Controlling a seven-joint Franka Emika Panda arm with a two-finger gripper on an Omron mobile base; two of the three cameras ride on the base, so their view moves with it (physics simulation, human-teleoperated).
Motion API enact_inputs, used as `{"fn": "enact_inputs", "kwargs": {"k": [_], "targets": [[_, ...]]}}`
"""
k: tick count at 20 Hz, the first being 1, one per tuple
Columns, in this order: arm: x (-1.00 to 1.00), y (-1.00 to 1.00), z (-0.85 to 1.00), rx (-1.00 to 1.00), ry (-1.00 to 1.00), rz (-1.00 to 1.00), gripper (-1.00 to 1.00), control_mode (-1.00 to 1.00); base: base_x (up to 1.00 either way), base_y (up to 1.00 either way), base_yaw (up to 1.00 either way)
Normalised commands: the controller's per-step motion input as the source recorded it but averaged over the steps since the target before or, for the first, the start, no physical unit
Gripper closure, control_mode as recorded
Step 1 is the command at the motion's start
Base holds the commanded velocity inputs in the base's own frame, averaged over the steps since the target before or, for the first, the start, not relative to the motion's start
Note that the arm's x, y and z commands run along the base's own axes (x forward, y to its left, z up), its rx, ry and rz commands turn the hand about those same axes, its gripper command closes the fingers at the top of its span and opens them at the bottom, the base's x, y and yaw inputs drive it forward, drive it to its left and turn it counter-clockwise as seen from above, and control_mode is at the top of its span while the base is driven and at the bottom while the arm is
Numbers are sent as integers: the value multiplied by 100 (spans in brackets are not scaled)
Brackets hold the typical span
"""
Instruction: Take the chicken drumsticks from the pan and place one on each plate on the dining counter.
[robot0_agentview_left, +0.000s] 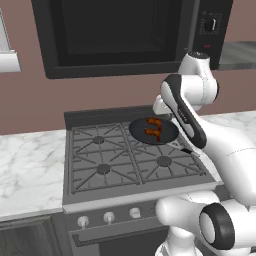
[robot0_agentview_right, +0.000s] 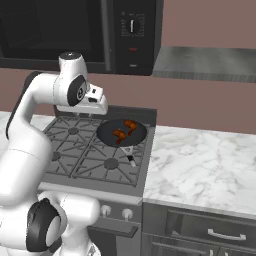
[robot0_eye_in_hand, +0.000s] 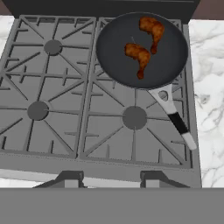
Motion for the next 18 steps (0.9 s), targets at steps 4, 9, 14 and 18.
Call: {"fn": "enact_inputs", "kwargs": {"k": [4, 9, 14, 18], "targets": [[-4, -2, -5, -2, 0, 0, -100, -100, 0, 0, 0], [-13, -19, -25, 0, 4, 0, -100, -100, 0, 0, 0], [-15, -34, -37, 0, 0, 0, -100, -100, 0, 0, 0], [-3, -30, -42, 0, 0, -1, -100, -100, 0, 0, 0]]}}
